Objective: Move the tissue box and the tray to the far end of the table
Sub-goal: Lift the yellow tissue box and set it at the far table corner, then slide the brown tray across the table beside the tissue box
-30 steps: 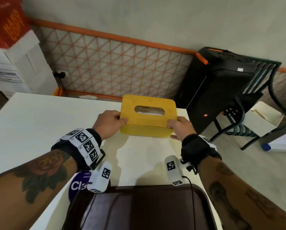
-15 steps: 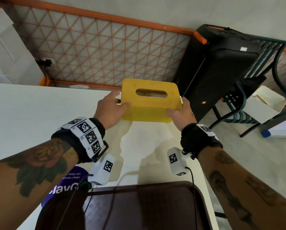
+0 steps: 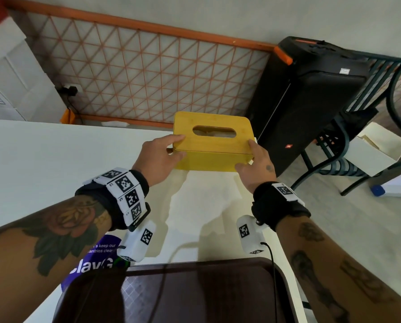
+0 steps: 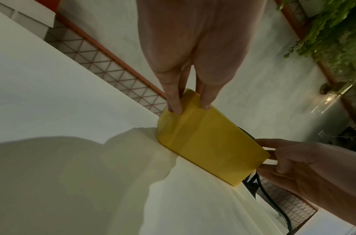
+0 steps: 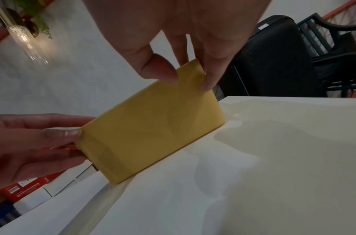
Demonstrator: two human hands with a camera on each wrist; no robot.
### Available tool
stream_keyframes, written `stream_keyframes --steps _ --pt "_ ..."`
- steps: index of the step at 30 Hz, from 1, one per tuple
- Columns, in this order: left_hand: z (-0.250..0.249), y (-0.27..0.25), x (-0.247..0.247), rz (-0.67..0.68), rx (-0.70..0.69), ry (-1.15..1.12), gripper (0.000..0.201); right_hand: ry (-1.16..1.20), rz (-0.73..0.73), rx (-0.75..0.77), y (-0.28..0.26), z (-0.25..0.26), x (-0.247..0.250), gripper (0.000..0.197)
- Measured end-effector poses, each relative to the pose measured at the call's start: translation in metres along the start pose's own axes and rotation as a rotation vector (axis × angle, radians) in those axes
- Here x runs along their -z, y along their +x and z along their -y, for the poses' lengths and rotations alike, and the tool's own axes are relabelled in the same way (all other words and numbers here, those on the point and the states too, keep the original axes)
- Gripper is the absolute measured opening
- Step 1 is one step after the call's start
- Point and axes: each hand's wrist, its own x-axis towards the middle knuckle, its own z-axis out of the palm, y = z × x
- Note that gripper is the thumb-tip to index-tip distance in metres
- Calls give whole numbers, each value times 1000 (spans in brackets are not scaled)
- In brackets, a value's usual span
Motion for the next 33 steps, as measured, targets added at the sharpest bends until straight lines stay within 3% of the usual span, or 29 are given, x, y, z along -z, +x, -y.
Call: stream_keyframes --steps 5,7,13,15,20,25,30,33 --pt "-3 -12 9 46 27 -32 56 51 18 -17 -9 0 10 78" --pt "-4 -27 19 56 61 7 48 75 20 -28 -19 -1 19 74" --pt "13 -128 63 185 108 153 16 34 174 -104 -101 -39 38 19" --pt "21 -172 76 214 140 150 12 1 208 -101 -146 -49 40 12" --pt "53 -287 101 223 254 235 9 -186 224 -214 -263 -75 49 26" --pt "76 -368 118 181 394 178 22 -231 72 -352 -343 -125 54 37" --pt "85 -413 112 251 523 28 23 -232 59 -477 -377 -155 52 42" --pt "91 -420 102 206 475 36 25 -202 89 -512 -381 -159 52 38"
